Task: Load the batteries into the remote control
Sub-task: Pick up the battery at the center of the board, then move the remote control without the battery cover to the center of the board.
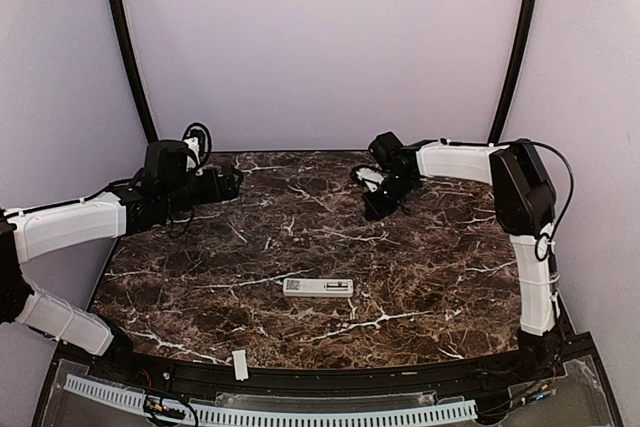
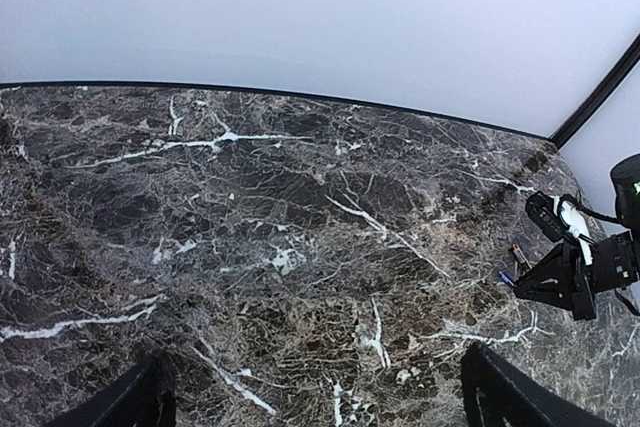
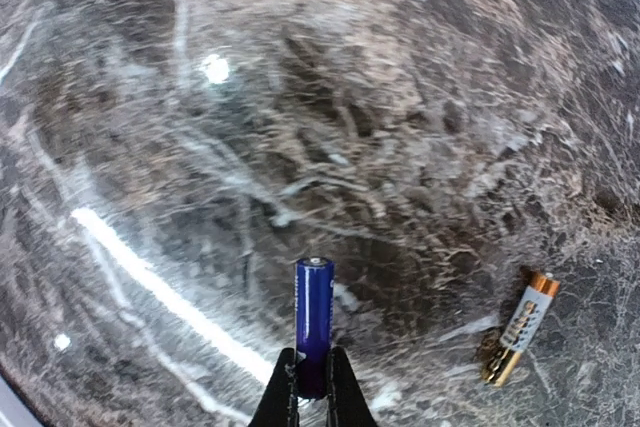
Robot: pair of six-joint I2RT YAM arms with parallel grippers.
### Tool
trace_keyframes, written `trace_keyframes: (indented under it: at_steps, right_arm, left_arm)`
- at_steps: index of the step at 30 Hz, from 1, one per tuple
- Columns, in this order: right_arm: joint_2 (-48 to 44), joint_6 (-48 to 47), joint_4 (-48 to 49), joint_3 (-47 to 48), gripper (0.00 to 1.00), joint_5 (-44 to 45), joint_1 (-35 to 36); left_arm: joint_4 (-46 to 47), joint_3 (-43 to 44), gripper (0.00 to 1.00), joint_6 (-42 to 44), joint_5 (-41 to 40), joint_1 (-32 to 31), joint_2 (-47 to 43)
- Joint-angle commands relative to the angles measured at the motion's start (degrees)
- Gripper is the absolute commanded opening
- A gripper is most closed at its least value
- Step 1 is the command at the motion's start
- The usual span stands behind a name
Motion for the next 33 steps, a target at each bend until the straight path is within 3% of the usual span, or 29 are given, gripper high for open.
trace_keyframes:
  at_steps: [1, 7, 12, 15, 17, 19, 23, 33]
  right_arm:
    - [-7.43, -6.40, -0.50, -2.35, 0.00, -8.93, 1.51]
    - [-13.22, -14.77, -5.77, -5.88, 0.00, -15.10, 5.53]
    - [-17.73, -17.20, -9.00, -9.80, 0.00, -15.89, 10.10]
    - [-18.41, -16.94, -12.26, -11.31, 0.00, -14.01, 12.45]
    - [-19.17, -16.85, -13.14, -13.24, 0.00, -13.26, 13.73]
    - [-20.47, -16.87, -12.14, -15.60, 0.00, -13.45, 14.20]
    - [-23.15, -17.71, -10.41, -19.05, 0.00, -13.57, 14.31]
    - [-28.92, -22.72, -4.22, -27.72, 0.00, -12.29, 14.35]
  left_arm:
    - [3.82, -2.26, 0.98, 5.56, 1.86, 0.26, -3.26]
    - [5.23, -3.86, 0.97, 9.69, 5.21, 0.26, -5.29]
    - [5.82, -5.70, 0.92, 15.15, 13.79, -0.48, -7.25]
    - [4.48, -6.52, 0.89, 24.74, 19.28, -3.27, -8.07]
    - [0.71, -6.76, 0.90, 34.70, 22.76, -10.03, -7.27]
    - [-5.60, -6.06, 0.93, 42.83, 25.20, -14.63, -4.62]
    - [-14.11, -2.39, 0.95, 46.06, 33.55, -16.28, 2.63]
    - [-10.93, 3.22, 0.93, 50.32, 34.99, -16.40, 17.82]
